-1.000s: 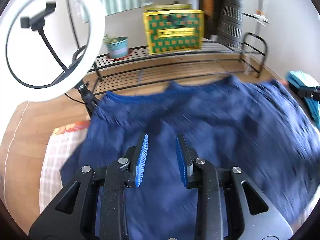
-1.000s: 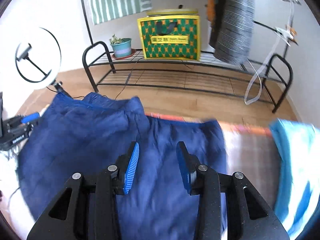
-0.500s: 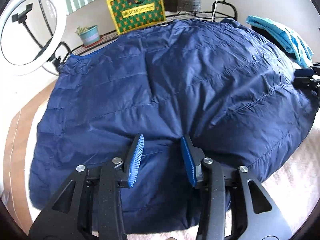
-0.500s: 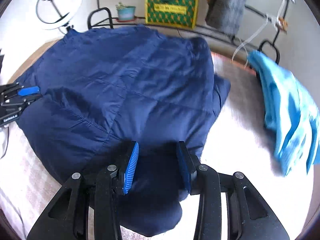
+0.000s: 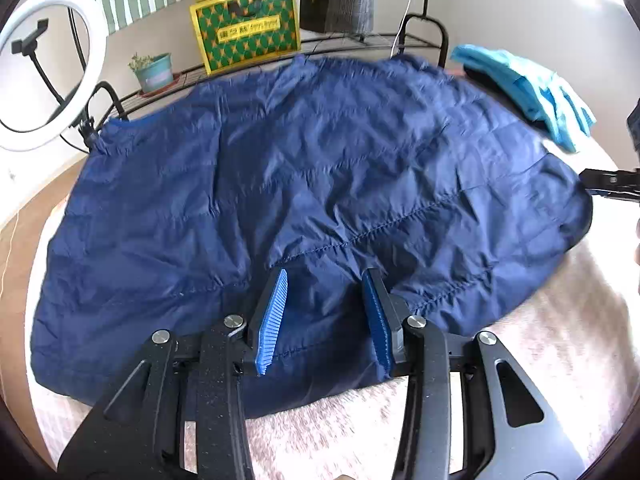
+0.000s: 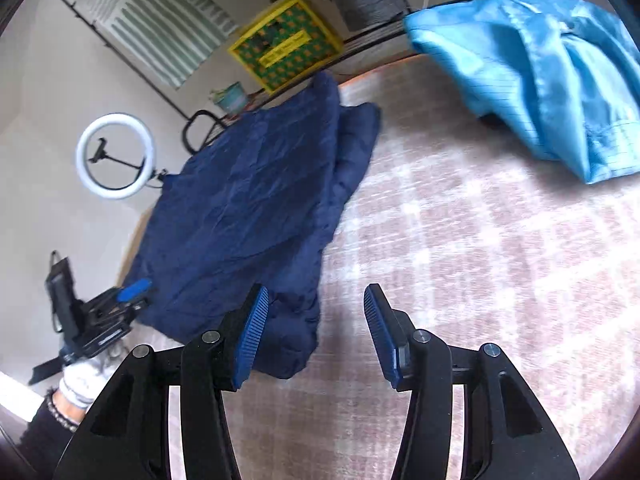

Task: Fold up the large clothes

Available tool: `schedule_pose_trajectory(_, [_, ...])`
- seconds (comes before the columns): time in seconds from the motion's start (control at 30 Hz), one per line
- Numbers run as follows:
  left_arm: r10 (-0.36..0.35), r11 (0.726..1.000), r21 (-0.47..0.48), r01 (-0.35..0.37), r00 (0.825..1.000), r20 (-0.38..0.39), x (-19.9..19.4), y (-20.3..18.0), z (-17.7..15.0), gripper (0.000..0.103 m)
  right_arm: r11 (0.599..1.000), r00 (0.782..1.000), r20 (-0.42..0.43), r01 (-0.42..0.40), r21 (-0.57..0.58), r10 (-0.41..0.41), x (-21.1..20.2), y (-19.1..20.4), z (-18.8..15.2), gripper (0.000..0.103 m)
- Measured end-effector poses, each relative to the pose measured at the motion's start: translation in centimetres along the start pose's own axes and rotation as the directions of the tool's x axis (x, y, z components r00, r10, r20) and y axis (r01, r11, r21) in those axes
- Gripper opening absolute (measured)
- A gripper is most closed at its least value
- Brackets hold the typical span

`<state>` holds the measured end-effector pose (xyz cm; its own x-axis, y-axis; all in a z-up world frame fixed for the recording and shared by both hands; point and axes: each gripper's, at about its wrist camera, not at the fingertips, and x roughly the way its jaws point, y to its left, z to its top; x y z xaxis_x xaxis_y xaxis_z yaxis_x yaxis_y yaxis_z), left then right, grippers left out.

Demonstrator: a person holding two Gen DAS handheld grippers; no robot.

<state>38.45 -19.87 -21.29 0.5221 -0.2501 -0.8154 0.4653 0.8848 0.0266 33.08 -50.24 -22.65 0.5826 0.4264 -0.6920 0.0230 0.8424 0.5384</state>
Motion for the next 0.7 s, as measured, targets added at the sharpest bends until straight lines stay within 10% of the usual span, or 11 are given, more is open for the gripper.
schedule_pose_trajectory(0.07, [0.037,0.998,0.045,-0.037,0.999,0.007,0.8,-0.7,-0.5,0.045,0.999,1.0,-0.028,-0.01,-0.031,0.009,1.2,1.1,0.0,0.042])
schedule_pose_trajectory(0.13, [0.03,0.999,0.014,-0.03,1.0,0.003,1.3,-0.6,-0.7,0.045,0.996,0.997,-0.078,-0.01,-0.087,0.003,2.4,2.6,0.0,0.013])
schedule_pose_trajectory(0.4, [0.047,0.994,-0.106,-0.038,0.995,0.082,-3.6,3.1,1.2,0.046,0.977,0.989,-0.05,0.132,-0.168,-0.143,1.0,3.6,0.2,0.008])
schedule_pose_trajectory(0.47, [0.075,0.992,-0.111,-0.066,0.994,0.085,-3.9,3.9,1.5,0.046,0.985,0.989,-0.031,0.144,-0.093,-0.147,-0.2,2.9,-0.1,0.016])
schedule_pose_trajectory(0.53, [0.086,0.991,-0.107,-0.078,0.994,0.069,-3.4,4.2,1.4,0.046,0.993,0.993,-0.027,0.116,0.01,-0.115,-1.0,2.0,-0.8,0.049])
schedule_pose_trajectory(0.7, [0.131,0.991,-0.025,-0.131,0.991,0.002,0.1,2.5,-0.4,0.046,0.973,1.0,-0.026,0.011,0.231,-0.005,-0.5,1.2,-3.4,0.061])
